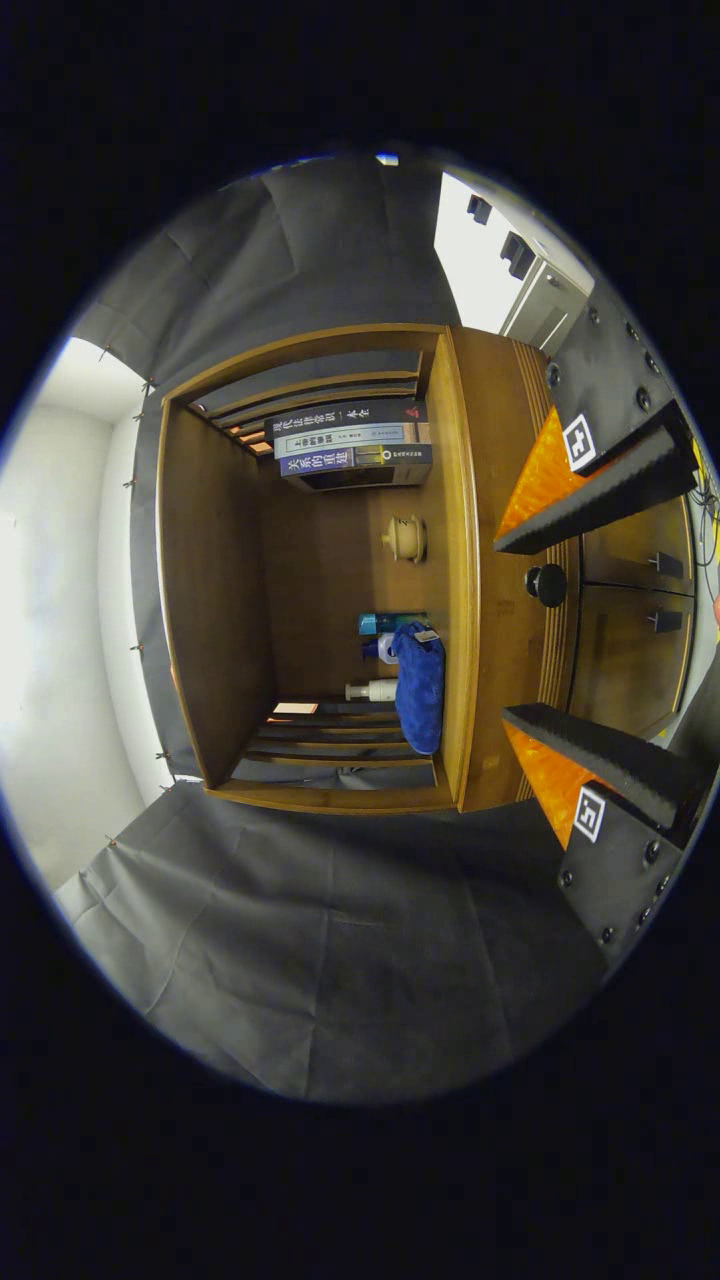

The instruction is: Pull open the drawer, take out the items inside it, and place them on the countertop above the cabinet.

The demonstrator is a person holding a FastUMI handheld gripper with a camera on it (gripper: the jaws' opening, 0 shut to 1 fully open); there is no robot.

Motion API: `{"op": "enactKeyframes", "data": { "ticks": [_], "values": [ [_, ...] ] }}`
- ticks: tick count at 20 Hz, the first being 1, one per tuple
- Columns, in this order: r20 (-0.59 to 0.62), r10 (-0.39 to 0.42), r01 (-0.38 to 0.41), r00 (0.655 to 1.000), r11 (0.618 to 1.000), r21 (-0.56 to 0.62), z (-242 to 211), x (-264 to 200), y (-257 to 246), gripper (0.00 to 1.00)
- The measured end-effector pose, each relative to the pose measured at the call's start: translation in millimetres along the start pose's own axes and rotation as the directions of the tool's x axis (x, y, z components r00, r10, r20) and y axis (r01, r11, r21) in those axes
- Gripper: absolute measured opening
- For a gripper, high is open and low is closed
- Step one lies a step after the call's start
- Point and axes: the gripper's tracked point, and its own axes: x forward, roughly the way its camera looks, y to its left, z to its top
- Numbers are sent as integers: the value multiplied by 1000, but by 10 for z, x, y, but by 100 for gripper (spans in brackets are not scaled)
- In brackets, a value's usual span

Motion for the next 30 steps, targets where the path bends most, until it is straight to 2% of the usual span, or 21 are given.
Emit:
{"op": "enactKeyframes", "data": {
  "ticks": [3, 6, 10, 12, 16, 22, 26, 28, 30],
  "values": [
    [-12, -2, 2, 1000, 1000, 2, 87, 18, -29, 98],
    [39, -24, 25, 999, 1000, -17, 340, 118, -151, 98],
    [95, -66, 67, 993, 998, -7, 650, 373, -357, 98],
    [82, -88, 88, 993, 996, 7, 668, 539, -497, 98],
    [12, -124, 124, 992, 992, 9, 446, 886, -759, 98],
    [-173, -178, 184, 969, 983, 23, -261, 1091, -980, 99],
    [-293, -135, 146, 947, 989, 16, -698, 1103, -828, 99],
    [-279, -120, 126, 953, 992, 3, -673, 1136, -738, 99],
    [-304, -102, 100, 947, 995, -21, -736, 1150, -653, 94]
  ]
}}
